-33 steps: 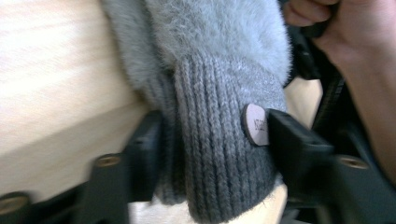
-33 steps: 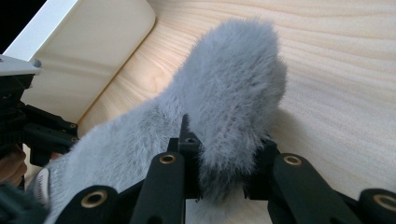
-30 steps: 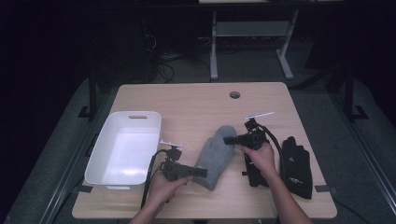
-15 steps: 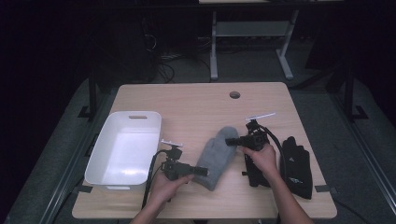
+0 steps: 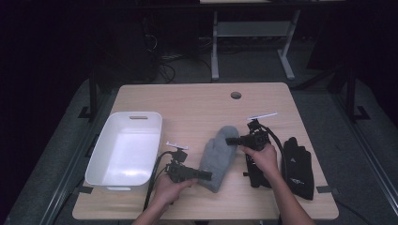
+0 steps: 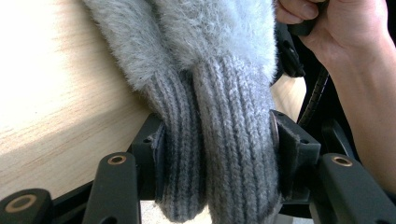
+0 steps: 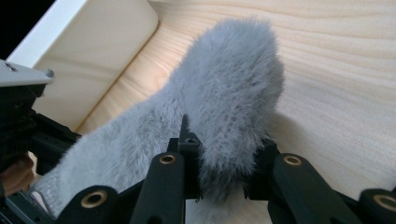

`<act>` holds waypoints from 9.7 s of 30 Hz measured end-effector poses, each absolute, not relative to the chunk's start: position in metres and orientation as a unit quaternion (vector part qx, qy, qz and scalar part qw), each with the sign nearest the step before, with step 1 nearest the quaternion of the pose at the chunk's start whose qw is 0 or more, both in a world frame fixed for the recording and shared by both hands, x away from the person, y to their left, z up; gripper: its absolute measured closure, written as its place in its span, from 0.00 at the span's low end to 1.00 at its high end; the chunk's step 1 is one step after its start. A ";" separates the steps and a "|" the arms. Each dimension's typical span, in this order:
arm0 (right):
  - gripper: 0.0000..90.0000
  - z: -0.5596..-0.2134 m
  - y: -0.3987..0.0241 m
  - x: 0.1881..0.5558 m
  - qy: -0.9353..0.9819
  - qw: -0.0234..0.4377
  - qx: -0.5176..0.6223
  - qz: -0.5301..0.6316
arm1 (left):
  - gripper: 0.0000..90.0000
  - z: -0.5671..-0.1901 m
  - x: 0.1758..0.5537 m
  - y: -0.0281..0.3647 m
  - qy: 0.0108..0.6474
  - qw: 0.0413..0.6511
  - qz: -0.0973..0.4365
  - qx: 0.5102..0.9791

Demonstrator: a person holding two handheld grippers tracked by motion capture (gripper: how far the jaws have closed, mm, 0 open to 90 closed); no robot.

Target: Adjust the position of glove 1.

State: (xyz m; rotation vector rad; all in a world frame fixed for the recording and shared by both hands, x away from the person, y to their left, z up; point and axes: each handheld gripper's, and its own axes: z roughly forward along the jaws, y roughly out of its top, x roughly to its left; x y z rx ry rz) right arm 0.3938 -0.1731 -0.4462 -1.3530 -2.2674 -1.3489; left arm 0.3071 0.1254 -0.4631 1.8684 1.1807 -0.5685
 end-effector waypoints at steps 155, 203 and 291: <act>0.76 -0.333 0.082 0.448 -0.744 0.186 -0.370 -0.524 | 0.47 -0.365 0.275 0.357 0.533 0.490 -0.087 0.684; 0.78 -0.380 0.119 0.452 -0.774 0.205 -0.374 -0.468 | 0.41 -0.395 0.271 0.370 0.572 0.423 -0.081 0.698; 0.52 -0.352 0.014 0.451 -0.769 0.161 -0.376 -0.492 | 0.33 -0.349 0.289 0.291 0.501 0.469 -0.050 0.726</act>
